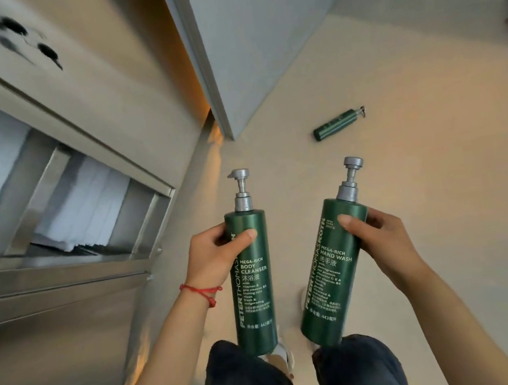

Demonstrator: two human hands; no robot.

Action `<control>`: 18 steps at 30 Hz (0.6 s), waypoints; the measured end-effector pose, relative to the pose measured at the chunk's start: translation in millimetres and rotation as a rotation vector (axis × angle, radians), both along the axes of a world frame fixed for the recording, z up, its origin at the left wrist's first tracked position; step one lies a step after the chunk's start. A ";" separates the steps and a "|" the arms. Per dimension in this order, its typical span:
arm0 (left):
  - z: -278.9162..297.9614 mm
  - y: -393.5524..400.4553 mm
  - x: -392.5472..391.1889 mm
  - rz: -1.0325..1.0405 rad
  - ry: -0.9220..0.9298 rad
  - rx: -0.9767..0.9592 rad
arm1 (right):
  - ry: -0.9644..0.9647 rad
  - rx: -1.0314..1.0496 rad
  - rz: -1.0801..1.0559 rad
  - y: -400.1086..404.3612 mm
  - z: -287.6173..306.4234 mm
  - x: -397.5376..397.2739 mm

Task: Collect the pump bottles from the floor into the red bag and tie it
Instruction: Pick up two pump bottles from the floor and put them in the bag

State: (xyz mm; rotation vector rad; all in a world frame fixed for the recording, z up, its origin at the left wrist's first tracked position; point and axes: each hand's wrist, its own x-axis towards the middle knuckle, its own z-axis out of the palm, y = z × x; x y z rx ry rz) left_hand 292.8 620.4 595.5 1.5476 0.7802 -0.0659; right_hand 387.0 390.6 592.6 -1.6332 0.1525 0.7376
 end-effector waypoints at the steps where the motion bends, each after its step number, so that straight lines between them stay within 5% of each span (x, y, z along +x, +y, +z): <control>1: 10.8 -6.9 6.7 -0.015 -0.012 0.000 | -0.002 0.005 -0.028 -7.8 9.0 -2.3; 18: 110.8 -214.6 135.1 -0.331 -0.091 0.000 | -0.088 -0.004 -0.529 -237.0 99.4 18.7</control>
